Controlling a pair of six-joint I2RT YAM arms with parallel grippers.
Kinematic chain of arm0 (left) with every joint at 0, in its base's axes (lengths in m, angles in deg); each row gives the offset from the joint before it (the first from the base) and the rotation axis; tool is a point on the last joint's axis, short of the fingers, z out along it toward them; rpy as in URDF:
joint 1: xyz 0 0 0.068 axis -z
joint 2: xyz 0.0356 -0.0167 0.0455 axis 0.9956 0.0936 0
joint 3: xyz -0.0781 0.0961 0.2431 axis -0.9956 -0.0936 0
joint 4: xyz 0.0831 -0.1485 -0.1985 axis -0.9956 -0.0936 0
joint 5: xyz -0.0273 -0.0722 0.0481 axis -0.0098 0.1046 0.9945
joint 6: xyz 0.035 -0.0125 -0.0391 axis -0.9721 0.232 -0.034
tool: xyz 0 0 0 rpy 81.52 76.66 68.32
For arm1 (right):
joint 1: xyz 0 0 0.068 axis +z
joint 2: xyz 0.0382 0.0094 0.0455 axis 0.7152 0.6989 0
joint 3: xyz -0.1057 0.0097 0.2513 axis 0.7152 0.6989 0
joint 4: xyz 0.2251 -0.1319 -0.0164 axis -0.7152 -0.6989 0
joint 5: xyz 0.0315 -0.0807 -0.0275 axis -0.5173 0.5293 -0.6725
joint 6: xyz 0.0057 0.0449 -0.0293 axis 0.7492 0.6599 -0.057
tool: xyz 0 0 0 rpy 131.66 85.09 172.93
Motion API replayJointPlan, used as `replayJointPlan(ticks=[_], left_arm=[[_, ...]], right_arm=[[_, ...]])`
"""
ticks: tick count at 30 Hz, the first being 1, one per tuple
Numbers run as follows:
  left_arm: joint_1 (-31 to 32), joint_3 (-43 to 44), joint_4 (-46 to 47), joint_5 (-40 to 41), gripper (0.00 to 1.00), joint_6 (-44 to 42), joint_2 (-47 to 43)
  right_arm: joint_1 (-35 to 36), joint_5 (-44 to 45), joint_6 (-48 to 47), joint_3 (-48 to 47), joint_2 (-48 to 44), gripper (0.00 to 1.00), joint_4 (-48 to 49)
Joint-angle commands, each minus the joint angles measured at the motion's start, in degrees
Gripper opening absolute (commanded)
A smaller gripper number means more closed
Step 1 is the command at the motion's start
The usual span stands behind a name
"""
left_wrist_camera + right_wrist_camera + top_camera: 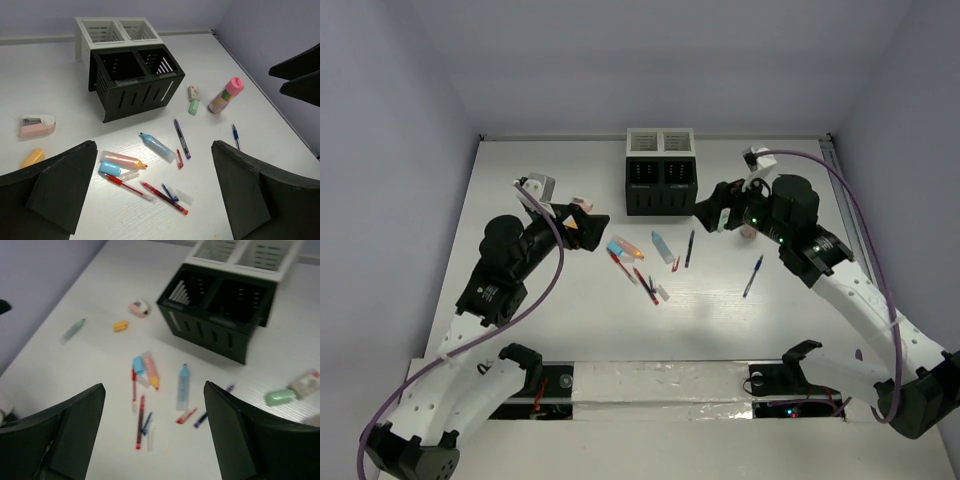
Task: Sort the stationery into containers
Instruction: Pick up the stationery from the center of the board.
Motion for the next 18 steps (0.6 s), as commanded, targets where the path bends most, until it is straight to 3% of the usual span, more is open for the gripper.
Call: replayJointPlan(ticks=[1,3,8,13,18], left_arm=[[-1.3,2.1,2.6,-2.9,0.99,0.7,-0.2],[-1.3,1.8,2.6,-3.2,0.99,0.6,-0.3],[-1.3,1.5,2.5,-3.9,0.99,-0.7,-1.3],[-1.3,1.2,2.3,-3.5,0.99,-1.5,-2.5],[-1.3,1.0,2.4,-3.6,0.99,-1.7,-4.2]], right_arm=[[0.3,19.4,-1.5,0.0,-3.2,0.87,-5.2],[0.3,25.9,-0.8,-0.1,-4.0,0.93,-7.7],[-0.6,36.7,1.6,-2.1,-1.0,0.94,-12.0],[-4.3,38.0,2.7,-1.4,1.4,0.98,-12.0],[-13.2,35.1,2.9,-0.2,5.2,0.99,-10.8]])
